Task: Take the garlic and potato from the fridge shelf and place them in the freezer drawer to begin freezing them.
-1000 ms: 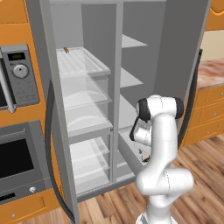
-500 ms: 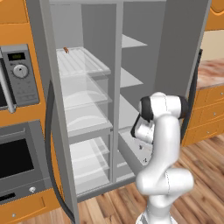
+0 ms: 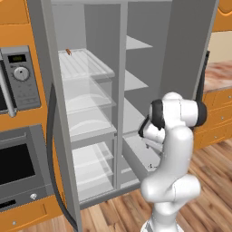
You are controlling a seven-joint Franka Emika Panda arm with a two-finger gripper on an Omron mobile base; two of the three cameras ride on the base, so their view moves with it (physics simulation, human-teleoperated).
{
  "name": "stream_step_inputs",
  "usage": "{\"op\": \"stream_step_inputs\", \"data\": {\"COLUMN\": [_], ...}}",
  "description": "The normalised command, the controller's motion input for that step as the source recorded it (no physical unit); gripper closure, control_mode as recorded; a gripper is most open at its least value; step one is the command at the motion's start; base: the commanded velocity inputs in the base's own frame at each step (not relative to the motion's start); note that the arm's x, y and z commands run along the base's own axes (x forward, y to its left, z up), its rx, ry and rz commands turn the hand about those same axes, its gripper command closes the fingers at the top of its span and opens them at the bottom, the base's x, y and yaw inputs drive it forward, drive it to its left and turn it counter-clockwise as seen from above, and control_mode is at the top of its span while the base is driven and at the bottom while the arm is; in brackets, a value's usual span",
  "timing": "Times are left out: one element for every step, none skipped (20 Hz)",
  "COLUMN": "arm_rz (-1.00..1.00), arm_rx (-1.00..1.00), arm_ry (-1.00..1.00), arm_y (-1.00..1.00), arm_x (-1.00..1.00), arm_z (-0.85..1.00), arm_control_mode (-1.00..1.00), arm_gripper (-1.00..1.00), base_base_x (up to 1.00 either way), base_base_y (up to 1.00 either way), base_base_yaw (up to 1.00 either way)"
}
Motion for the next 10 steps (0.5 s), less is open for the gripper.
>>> {"op": "stream_step_inputs", "data": {"arm_rz": [0.0,0.0,0.0,-0.01,-0.01,0.0,-0.01,-0.01,-0.01,0.0], "arm_rx": [0.0,0.0,0.0,0.0,0.0,0.0,0.0,0.0,0.0,0.0], "arm_ry": [0.0,0.0,0.0,0.0,0.0,0.0,0.0,0.0,0.0,0.0], "arm_y": [0.0,0.0,0.03,0.0,0.0,0.0,0.0,0.0,0.0,0.0], "arm_x": [-0.1,-0.14,-0.16,-0.33,-0.34,-0.36,-0.48,-0.46,-0.52,-0.58], "arm_z": [0.56,0.56,0.51,0.51,0.51,0.51,0.47,0.45,0.41,0.39], "arm_control_mode": [-1.0,-1.0,-1.0,-1.0,-1.0,-1.0,-1.0,-1.0,-1.0,-1.0], "arm_gripper": [-1.0,-1.0,-1.0,-1.0,-1.0,-1.0,-1.0,-1.0,-1.0,-1.0], "base_base_x": [0.0,0.0,0.0,0.0,0.0,0.0,0.0,0.0,0.0,0.0], "base_base_y": [0.0,0.0,0.0,0.0,0.0,0.0,0.0,0.0,0.0,0.0], "base_base_yaw": [0.0,0.0,0.0,0.0,0.0,0.0,0.0,0.0,0.0,0.0]}}
